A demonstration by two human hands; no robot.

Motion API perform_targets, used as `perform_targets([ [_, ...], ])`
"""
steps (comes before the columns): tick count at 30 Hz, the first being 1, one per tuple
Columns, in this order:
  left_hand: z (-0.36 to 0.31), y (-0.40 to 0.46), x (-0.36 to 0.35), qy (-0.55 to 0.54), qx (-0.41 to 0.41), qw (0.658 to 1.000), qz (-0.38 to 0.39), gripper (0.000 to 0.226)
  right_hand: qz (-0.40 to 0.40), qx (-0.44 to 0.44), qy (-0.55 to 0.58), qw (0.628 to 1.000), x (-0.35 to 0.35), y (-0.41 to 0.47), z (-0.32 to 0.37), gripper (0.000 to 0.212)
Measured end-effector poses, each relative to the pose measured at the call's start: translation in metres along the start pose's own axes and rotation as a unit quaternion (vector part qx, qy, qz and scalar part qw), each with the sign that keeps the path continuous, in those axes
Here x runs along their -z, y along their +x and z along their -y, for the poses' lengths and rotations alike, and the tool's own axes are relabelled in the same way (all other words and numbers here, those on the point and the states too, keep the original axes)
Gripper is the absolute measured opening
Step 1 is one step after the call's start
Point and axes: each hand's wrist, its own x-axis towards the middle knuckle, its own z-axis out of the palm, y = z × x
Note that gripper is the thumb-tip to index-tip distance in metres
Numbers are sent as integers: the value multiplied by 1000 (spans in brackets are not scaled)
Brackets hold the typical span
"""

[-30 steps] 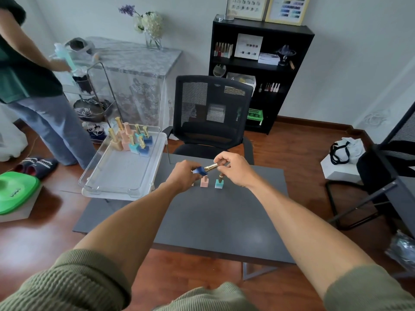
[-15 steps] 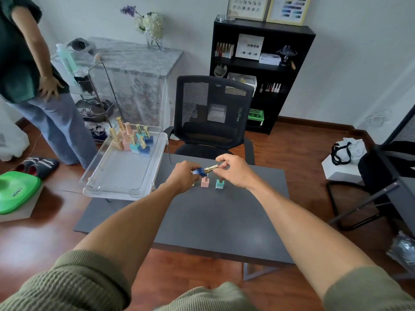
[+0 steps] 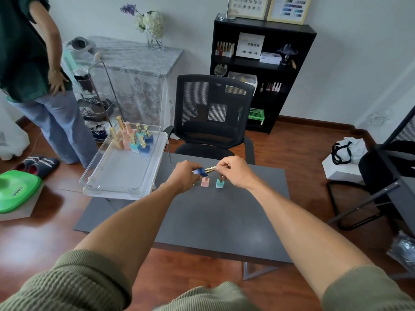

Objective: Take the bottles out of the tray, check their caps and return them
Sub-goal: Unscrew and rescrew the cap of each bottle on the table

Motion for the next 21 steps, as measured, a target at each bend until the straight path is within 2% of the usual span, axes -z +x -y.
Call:
perform_targets([
  [3, 1, 0, 0, -4, 4, 1000, 0, 19, -1, -7, 6, 1000, 0, -1, 0, 18],
  [7, 0, 1, 0, -2, 4, 1000, 5, 21, 13, 25, 13, 1000, 1, -3, 1, 40],
  [11, -1, 2, -2, 0, 5, 1000, 6, 22, 3, 42, -10, 999, -3, -1, -3, 30],
  [21, 0, 3, 0, 8, -11, 1000, 8, 21, 2, 22, 2, 1000, -6, 5, -5, 10],
])
